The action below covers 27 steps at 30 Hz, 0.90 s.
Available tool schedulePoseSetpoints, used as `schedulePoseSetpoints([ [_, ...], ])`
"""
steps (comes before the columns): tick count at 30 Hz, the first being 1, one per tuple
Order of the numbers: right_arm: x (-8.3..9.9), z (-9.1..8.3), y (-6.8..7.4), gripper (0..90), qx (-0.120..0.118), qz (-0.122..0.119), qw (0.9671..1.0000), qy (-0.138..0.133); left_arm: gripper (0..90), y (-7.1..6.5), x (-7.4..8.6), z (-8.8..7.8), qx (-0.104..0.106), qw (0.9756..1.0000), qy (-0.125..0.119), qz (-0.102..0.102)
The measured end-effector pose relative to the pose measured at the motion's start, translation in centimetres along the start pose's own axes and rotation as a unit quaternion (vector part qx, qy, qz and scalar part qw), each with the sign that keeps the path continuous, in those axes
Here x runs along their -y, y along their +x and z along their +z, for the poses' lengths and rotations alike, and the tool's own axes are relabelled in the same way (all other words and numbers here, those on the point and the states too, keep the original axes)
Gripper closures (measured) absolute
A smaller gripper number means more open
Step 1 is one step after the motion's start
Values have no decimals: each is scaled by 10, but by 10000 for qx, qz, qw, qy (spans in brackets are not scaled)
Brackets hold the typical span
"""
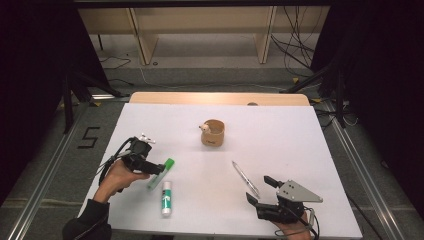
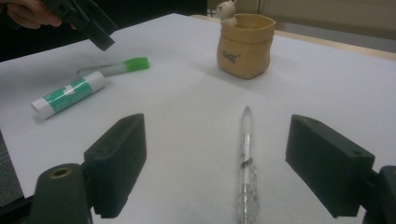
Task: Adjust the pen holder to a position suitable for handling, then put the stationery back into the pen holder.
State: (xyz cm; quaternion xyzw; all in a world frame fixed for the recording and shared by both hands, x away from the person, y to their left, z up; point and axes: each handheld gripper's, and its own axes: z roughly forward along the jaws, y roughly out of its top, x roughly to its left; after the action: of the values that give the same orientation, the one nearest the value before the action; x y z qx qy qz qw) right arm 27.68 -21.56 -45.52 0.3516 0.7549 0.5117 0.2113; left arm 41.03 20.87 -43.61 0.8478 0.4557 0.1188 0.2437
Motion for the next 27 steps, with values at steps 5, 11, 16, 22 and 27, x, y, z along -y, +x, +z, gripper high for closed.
schedulePoseSetpoints([
  [5,0,0,0,212,21,7,10000,5,163,2,4,-2,-77,9999,113,77],
  [11,0,1,0,213,36,-26,10000,11,164,1,7,0,-87,9995,280,121],
  [16,0,2,0,212,9,-41,10000,34,167,1,8,1,-53,9988,434,204],
  [22,0,2,1,212,21,-43,10000,39,190,0,12,5,-58,9975,655,258],
  [27,0,4,0,212,3,-53,10000,66,231,-1,13,6,27,9961,822,306],
])
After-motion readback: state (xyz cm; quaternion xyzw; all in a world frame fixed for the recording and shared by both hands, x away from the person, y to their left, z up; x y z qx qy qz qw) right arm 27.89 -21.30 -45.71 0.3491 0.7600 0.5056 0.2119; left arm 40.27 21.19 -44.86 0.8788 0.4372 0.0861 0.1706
